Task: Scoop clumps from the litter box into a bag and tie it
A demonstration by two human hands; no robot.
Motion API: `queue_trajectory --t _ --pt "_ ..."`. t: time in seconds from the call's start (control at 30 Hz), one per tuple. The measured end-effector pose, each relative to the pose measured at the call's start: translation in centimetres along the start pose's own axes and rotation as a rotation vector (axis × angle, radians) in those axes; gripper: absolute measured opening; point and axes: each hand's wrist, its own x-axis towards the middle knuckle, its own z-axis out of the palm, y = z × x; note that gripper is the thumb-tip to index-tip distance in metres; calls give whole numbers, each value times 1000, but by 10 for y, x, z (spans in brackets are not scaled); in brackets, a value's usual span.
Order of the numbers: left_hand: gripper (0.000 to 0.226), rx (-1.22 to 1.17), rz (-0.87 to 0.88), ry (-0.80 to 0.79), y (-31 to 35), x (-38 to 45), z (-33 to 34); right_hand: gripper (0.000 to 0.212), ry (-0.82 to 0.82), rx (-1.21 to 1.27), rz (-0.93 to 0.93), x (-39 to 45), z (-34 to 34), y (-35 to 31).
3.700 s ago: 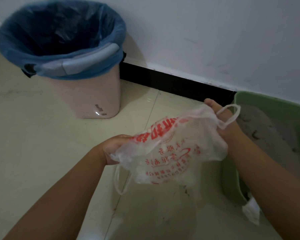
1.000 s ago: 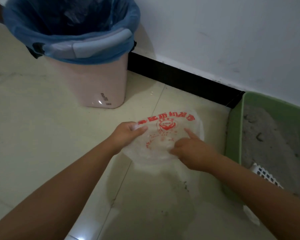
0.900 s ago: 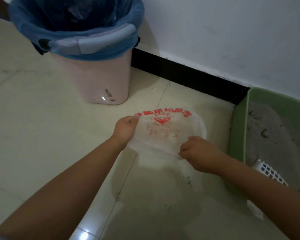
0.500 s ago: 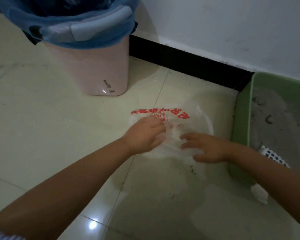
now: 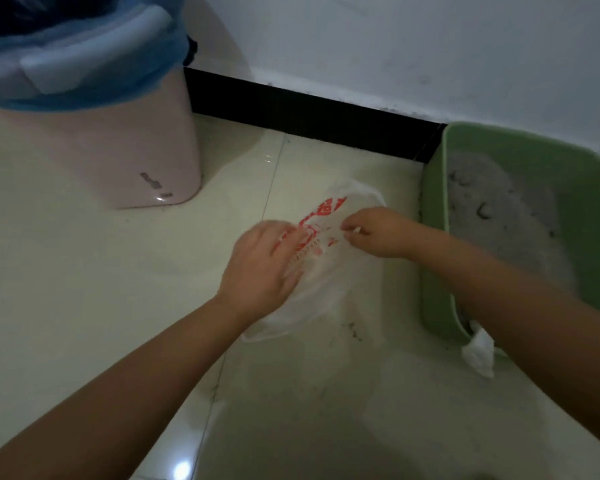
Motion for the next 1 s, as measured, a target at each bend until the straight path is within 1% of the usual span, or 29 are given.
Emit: queue_trajectory --t 0.03,0.07,0.1,0.13,0.17,0.2,0.23,0.3,0.33,0.4,0.43,0.47,0.5,0.53,0.57,0.6,0.63,0.67,0.7,0.73,0.77,0.8,0.83,0.87,0.9,1.0 --pt "59 5 -216 -90 4 8 -5 41 -45 -58 -54 -10 0 1" --pt "63 -5 -399 -249 8 15 -8 45 -126 -154 -95 -19 4 3" --pt "59 -22 -504 -356 9 19 -5 48 -197 -288 -120 -27 10 6" --pt "47 -32 -536 -398 9 23 -1 49 -249 -422 -144 -34 16 9" --pt "34 -33 -518 -393 12 25 4 45 -265 -529 -159 -40 22 11" --pt "28 -39 -491 -364 15 28 9 39 -219 -632 -200 -46 26 13" --pt "27 -76 -478 -330 19 32 15 31 -119 -678 -240 -51 29 19" --pt "29 -194 -478 -262 29 42 22 17 118 -592 -259 -66 32 34" --pt "29 -232 -481 -230 35 48 25 16 228 -534 -249 -78 35 42" --pt "28 -263 -485 -206 44 60 28 27 356 -428 -157 -101 45 57" --pt "28 -268 -486 -223 47 64 29 30 407 -362 -71 -114 45 59" --pt "29 -267 -494 -243 50 66 31 31 443 -274 66 -125 46 62" --pt "31 -266 -505 -265 54 69 32 32 415 -179 250 -136 42 61" --pt "35 -261 -512 -282 57 72 31 35 331 -107 427 -143 38 62" --pt "43 -240 -510 -307 62 73 29 40 194 -30 593 -148 37 64" --pt "54 -196 -490 -334 67 74 27 46 65 60 700 -151 36 66" --pt "68 -135 -458 -362 72 73 24 50 -19 152 753 -152 36 68" --pt "79 -75 -417 -358 77 72 21 52 -69 208 760 -151 35 69" --pt "82 -40 -359 -307 82 71 20 52 -89 256 751 -149 33 71" --pt "78 -32 -275 -217 86 70 19 51 -115 301 752 -147 31 75" --pt "69 -33 -169 -109 90 69 22 46 -165 336 774 -145 28 78" --pt "60 -31 -60 -17 95 67 25 40 -232 338 794 -145 24 80" --pt "56 -38 43 48 101 65 28 34 -305 291 821 -146 21 83" --pt "54 -54 141 78 108 63 31 34 -357 212 856 -150 18 86" --pt "51 -76 228 97 116 62 34 38 -367 137 871 -155 16 89" --pt "40 -151 398 76 137 65 38 45 -324 -94 849 -177 22 109"
